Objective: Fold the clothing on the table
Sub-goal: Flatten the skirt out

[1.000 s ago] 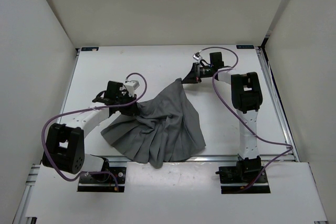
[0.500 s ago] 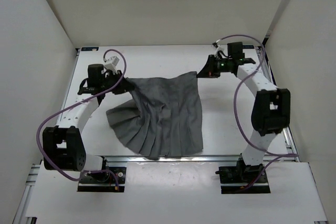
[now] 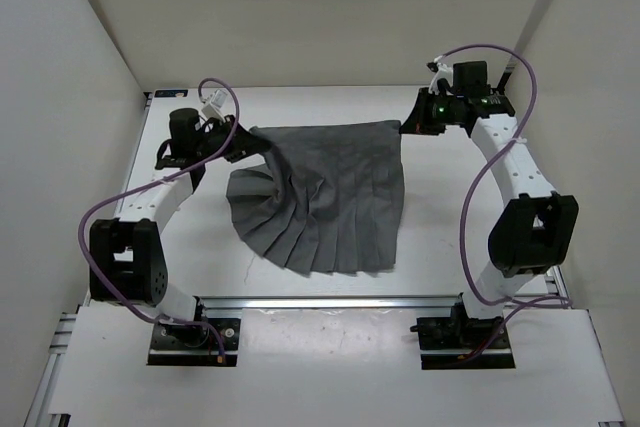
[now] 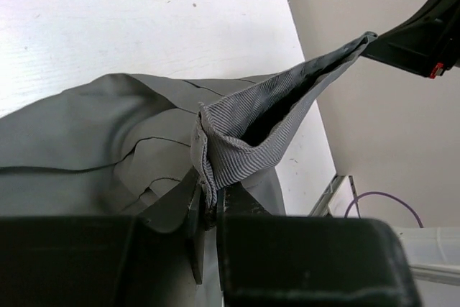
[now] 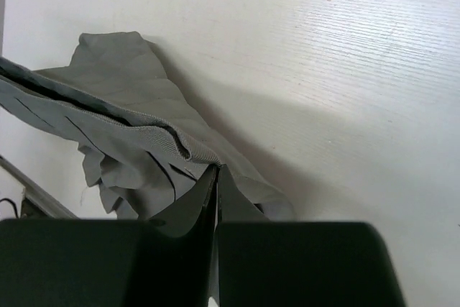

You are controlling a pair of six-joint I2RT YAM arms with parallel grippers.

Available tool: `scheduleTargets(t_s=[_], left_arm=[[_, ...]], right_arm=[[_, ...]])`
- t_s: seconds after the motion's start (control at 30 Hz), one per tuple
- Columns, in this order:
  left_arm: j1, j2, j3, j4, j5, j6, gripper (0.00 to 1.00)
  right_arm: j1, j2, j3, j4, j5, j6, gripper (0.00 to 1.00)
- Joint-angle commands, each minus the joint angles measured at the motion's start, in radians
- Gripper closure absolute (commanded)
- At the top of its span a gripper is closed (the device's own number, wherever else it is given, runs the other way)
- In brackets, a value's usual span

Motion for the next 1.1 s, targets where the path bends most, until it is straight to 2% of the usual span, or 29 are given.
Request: scheduleTargets(t_s=[0.0, 0.13, 0.23, 0.33, 0.47, 0.53, 0.7, 0.87, 0.97, 1.07], left_arm=[[0.019, -0.043, 0.039, 0.072, 0.029, -0.042, 1.0], [-0.022, -0.117, -0.033, 0.013, 0.026, -0.018, 1.0], [-0.08, -0.21, -0.152, -0.104, -0.055, 0.045, 1.0], [-0.135, -0.304, -0.281, -0.24, -0.153, 0.099, 1.0], [-0.125, -0.402, -0.447, -0.352, -0.242, 0.149, 1.0], [-0.117, -0.407, -0.493, -0.392, -0.333, 0.189, 1.0], [-0.065, -0.3, -0.486, -0.33, -0.474, 0.206, 1.0], [-0.002, -0.188, -0.411, -0.293, -0.484, 0.221, 1.0], [-0.004, -0.167, -0.389, -0.288, -0.474, 0.217, 1.0], [-0.005, -0.193, -0.404, -0.276, -0.474, 0.215, 1.0]], right_arm=[[-0.003, -0.088, 0.035, -0.042, 0.11, -0.02, 0.99], [-0.021, -0.117, 0.023, -0.104, 0.043, -0.007, 1.0], [0.026, -0.221, -0.138, -0.108, 0.055, -0.002, 1.0], [0.109, -0.293, -0.389, -0.108, 0.038, 0.026, 1.0], [0.219, -0.359, -0.623, -0.118, -0.025, 0.076, 1.0], [0.204, -0.375, -0.742, -0.081, -0.074, 0.088, 1.0], [0.111, -0.275, -0.764, -0.007, -0.102, 0.055, 1.0], [0.109, -0.074, -0.652, 0.042, -0.088, 0.032, 1.0], [0.129, -0.02, -0.614, 0.05, -0.092, 0.009, 1.0], [0.15, -0.037, -0.612, 0.067, -0.105, 0.001, 1.0]])
